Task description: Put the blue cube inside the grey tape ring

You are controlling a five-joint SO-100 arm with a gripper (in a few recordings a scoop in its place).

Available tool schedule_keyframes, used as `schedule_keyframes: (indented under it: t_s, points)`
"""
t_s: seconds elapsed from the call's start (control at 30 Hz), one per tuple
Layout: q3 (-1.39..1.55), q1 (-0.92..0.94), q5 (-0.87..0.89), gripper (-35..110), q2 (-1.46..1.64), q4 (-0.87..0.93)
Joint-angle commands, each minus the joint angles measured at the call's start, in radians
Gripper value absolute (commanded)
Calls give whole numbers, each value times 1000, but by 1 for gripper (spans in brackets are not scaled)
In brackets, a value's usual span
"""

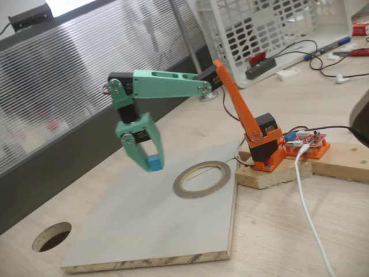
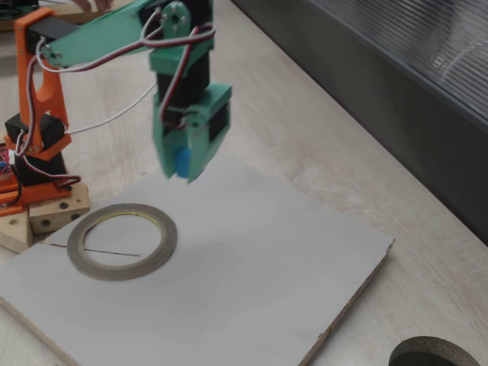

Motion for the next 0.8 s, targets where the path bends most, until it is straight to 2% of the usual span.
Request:
schedule_keyframes:
  t_s: [0.0, 0.2, 0.33, 0.47, 0.77]
  points:
    - [324, 115, 15, 3, 179, -133]
    - [802, 170, 15, 3, 400, -364]
    - [991, 172, 15, 3, 511, -494]
    - [1086, 172, 15, 3, 557, -565]
    - [1095, 172, 17, 3, 552, -578]
